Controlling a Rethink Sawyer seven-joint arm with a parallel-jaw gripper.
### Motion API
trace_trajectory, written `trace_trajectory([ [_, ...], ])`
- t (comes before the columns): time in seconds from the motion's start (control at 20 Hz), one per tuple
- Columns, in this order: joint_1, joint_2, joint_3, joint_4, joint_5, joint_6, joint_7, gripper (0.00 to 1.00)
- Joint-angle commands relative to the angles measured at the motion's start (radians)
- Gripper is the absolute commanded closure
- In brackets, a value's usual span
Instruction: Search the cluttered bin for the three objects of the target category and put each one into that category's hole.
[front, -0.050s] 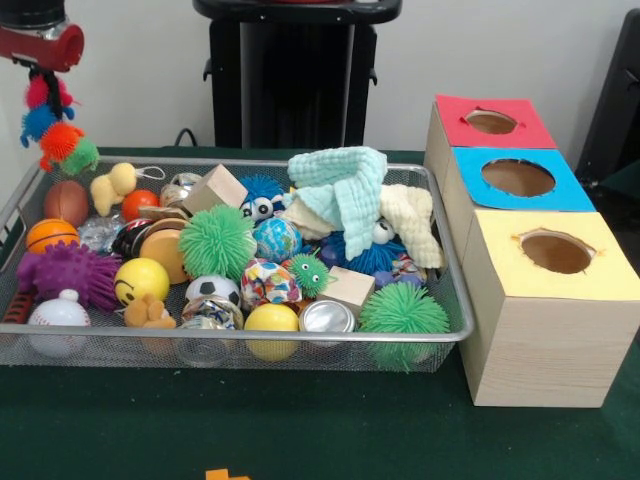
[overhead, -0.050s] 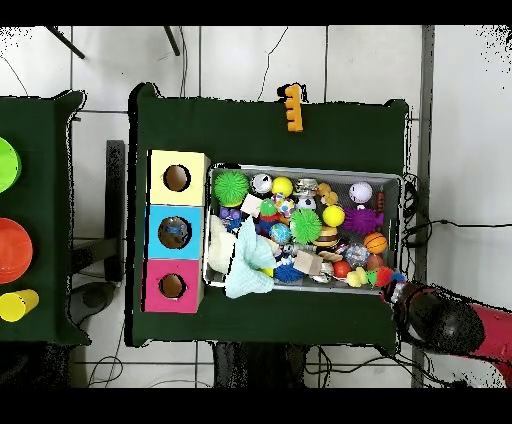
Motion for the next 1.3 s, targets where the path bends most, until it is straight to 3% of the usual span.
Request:
trace_trajectory([
  [0.05,0.015,0.027,0.058,0.065,-0.042,0.008,-0.184,1.00],
  [0.65,0.103,0.119,-0.007,0.062,-0.092,-0.093,-0.035,1.00],
  [1.0,0.169,0.127,-0.035,0.082,-0.064,-0.120,0.042,1.00],
  [1.3,0.249,0.147,-0.097,0.109,-0.066,-0.203,0.136,1.00],
])
